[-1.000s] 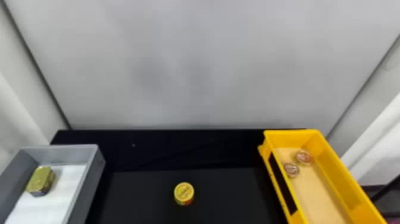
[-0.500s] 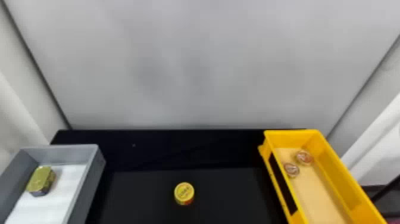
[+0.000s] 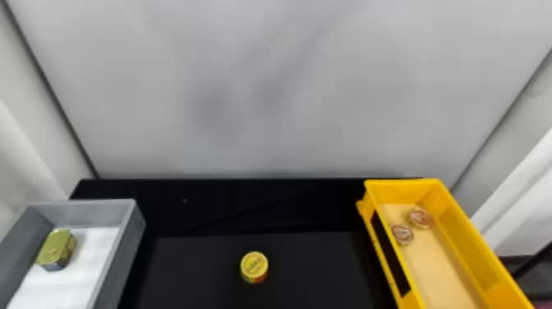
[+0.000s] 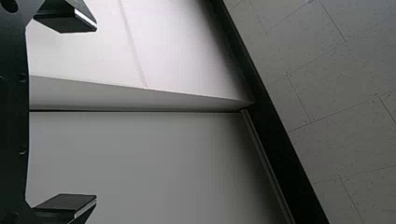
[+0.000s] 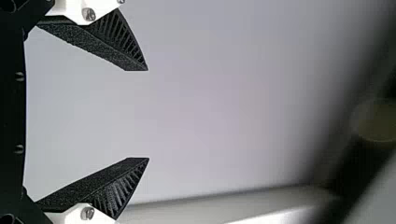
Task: Pick up the round yellow can and place it in the yellow rectangular box
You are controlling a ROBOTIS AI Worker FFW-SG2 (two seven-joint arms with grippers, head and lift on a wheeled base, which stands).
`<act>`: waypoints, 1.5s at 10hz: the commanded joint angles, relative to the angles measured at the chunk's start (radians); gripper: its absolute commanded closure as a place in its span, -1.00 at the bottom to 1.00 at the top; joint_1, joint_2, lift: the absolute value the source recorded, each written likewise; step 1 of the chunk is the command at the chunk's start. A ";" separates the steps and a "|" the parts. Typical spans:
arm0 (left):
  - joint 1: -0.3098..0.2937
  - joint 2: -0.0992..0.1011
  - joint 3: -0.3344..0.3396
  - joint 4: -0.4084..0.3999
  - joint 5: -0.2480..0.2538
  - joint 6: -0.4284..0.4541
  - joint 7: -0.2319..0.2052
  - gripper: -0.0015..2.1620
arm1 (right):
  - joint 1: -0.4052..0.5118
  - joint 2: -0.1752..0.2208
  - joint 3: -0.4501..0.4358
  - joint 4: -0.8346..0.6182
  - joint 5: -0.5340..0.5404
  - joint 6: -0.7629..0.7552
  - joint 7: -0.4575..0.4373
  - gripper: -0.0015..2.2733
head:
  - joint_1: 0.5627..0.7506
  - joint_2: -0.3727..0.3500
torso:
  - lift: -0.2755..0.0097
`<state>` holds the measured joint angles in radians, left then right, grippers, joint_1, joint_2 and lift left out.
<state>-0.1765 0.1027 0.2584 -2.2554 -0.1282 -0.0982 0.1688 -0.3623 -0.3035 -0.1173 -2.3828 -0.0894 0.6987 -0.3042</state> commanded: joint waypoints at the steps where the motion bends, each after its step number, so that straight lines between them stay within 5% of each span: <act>1: -0.003 -0.003 -0.007 0.002 0.001 0.002 0.000 -0.99 | 0.014 0.007 -0.059 0.070 -0.214 0.173 0.002 -0.91 | 0.39 -0.19 | 0.92; 3: -0.003 -0.006 -0.007 0.002 0.004 0.003 0.000 -0.99 | 0.056 -0.005 -0.093 0.238 -0.475 0.176 0.025 -0.91 | 0.39 -0.19 | 0.92; 7: -0.009 -0.018 -0.021 0.010 0.007 -0.003 0.006 -0.99 | 0.072 -0.014 -0.036 0.527 -0.550 0.254 0.209 -0.92 | 0.39 -0.19 | 0.92; 13: -0.024 -0.040 -0.045 0.039 0.019 -0.041 0.012 -1.00 | 0.042 0.001 0.111 0.949 -0.311 0.308 0.693 -0.92 | 0.39 -0.19 | 0.92; 15: -0.029 -0.044 -0.054 0.049 0.019 -0.051 0.014 -1.00 | -0.023 0.027 0.234 1.094 -0.104 0.271 0.930 -0.93 | 0.39 -0.19 | 0.92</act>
<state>-0.2021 0.0615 0.2108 -2.2129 -0.1090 -0.1424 0.1818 -0.3426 -0.2946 0.0357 -1.3832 -0.3277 0.9939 0.5293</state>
